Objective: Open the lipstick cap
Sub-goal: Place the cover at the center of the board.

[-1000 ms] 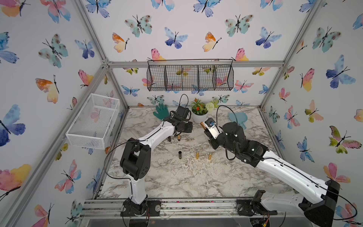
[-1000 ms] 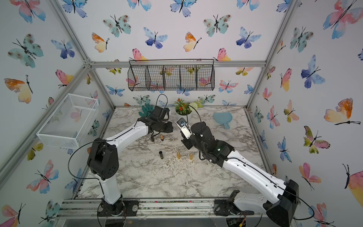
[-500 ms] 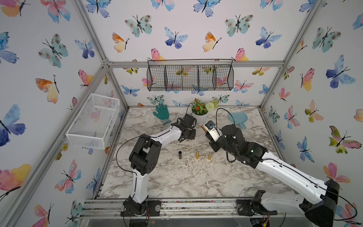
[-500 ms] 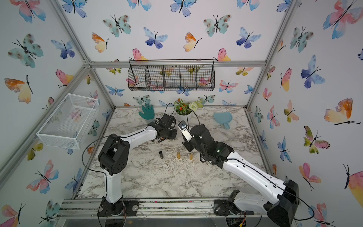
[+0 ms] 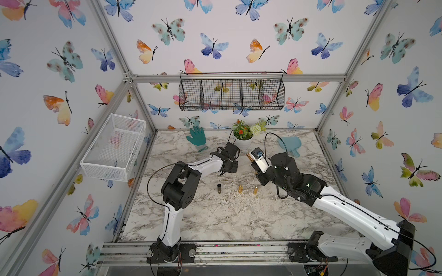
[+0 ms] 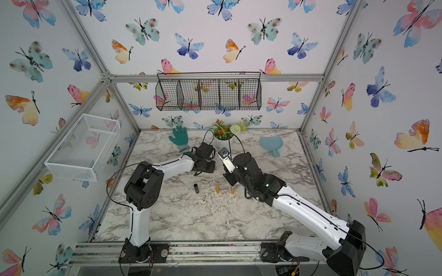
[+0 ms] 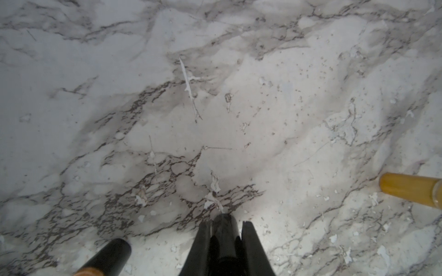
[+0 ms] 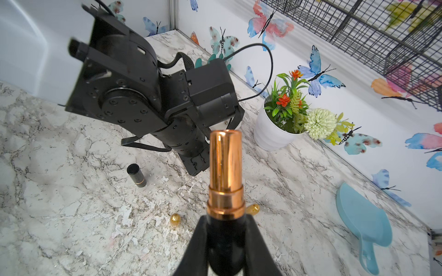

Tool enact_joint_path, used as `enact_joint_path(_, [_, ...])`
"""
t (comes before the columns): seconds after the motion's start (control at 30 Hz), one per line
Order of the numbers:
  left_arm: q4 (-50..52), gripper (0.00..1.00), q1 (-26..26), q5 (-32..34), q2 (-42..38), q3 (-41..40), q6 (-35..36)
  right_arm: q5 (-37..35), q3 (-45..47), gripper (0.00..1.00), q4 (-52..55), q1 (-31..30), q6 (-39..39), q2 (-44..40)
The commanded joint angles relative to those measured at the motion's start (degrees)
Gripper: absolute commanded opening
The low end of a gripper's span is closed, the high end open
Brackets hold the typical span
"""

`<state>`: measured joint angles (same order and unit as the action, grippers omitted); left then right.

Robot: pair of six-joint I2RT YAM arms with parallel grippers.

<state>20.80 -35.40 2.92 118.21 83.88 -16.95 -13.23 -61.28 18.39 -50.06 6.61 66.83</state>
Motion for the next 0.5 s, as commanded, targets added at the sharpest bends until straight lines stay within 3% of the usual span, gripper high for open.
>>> enact_joint_path(0.0, [0.4, 0.23, -0.5, 1.1, 1.6, -0.4, 0.7, -0.9, 0.6, 0.02, -0.2, 0.1, -0.8, -0.4])
enact_joint_path(0.23, [0.9, 0.43, -1.0, 1.0, 1.4, -0.2, 0.6, -0.8, 0.4, 0.02, -0.3, 0.1, -0.8, 0.3])
enact_joint_path(0.47, [2.1, 0.48, -1.0, -0.1, -1.1, 2.1, 0.8, -0.7, 0.1, 0.02, -0.5, 0.1, -0.7, 0.7])
